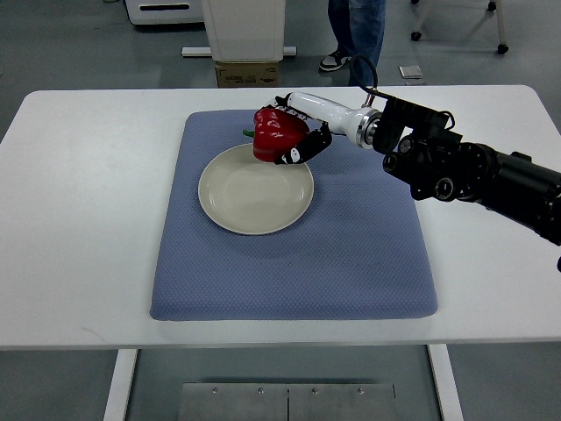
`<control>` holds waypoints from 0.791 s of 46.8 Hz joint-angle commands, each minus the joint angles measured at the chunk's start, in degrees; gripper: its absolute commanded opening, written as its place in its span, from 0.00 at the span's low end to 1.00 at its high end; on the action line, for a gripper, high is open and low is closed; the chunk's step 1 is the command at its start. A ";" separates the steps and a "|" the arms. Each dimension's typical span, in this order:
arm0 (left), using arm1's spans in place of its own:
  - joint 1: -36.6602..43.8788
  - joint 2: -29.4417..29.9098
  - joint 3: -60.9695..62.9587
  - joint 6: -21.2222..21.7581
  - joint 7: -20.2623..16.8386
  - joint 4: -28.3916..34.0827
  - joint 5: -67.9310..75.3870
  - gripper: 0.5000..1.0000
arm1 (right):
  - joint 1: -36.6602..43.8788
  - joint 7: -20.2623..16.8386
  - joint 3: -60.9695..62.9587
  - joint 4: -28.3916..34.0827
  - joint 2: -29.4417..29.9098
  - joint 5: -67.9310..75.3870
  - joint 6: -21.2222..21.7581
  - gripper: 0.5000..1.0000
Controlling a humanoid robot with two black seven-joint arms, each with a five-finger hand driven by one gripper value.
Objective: Place red pepper on plate with right hand
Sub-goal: 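Lift the pepper and carry it over the cream plate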
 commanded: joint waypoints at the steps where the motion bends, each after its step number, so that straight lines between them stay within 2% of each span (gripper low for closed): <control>1: -0.01 0.00 0.00 0.00 0.03 0.01 0.00 1.00 | -0.23 0.12 0.67 0.79 -0.01 0.01 0.00 0.00; 14: -0.01 0.00 0.00 0.00 0.03 0.01 0.00 1.00 | -0.49 0.82 2.78 6.95 -0.01 0.01 0.00 0.00; 37: -0.01 0.00 0.00 0.00 0.03 0.01 0.00 1.00 | -5.06 0.64 2.78 6.77 -0.01 -0.17 -0.09 0.00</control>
